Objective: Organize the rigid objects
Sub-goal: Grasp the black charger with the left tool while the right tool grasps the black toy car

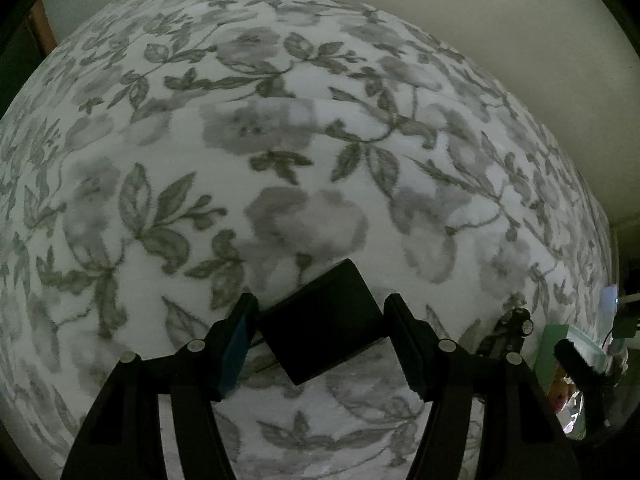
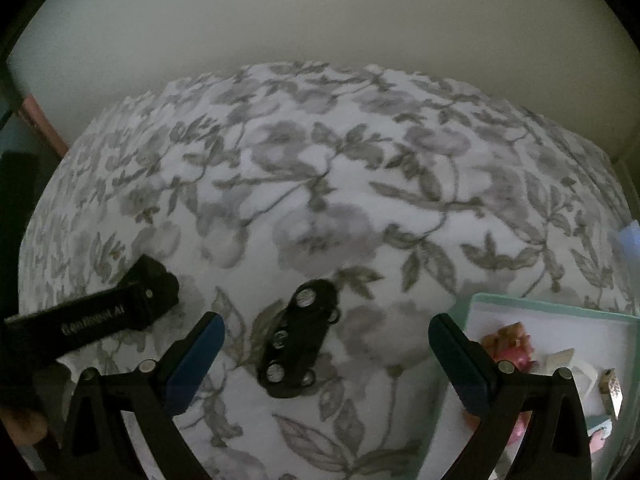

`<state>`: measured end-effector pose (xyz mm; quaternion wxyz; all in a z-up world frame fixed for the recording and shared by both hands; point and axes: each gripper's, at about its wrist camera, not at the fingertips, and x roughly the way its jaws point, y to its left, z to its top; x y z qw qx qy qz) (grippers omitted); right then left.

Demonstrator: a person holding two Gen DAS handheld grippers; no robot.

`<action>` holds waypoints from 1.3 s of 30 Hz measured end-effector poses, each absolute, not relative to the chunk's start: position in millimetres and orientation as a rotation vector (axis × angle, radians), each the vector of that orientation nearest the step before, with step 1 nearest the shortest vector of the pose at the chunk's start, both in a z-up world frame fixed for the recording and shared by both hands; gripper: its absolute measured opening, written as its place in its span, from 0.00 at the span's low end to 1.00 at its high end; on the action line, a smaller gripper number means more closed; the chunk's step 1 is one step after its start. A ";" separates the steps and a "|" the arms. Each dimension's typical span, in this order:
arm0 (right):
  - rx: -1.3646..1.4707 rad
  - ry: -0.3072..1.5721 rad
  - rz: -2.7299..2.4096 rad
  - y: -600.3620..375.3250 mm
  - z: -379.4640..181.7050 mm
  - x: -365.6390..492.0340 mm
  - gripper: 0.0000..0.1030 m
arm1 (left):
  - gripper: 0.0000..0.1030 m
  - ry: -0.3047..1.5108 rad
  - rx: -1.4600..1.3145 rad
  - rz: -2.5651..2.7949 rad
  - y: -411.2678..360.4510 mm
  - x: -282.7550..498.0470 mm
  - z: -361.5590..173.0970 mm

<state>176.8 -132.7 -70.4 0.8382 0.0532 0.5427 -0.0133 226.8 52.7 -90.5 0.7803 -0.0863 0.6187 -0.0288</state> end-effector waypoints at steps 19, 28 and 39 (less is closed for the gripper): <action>0.039 1.216 -0.035 -112.2 -110.5 177.7 1.00 | 0.65 1.342 -0.184 -0.065 51.3 228.8 -92.6; 0.025 1.187 -0.022 -111.2 -110.4 168.7 1.00 | 0.65 1.341 -0.196 -0.073 52.8 228.9 -92.1; 0.018 1.149 -0.022 -104.6 -99.7 165.5 0.79 | 0.65 1.340 -0.177 -0.065 50.9 228.2 -92.6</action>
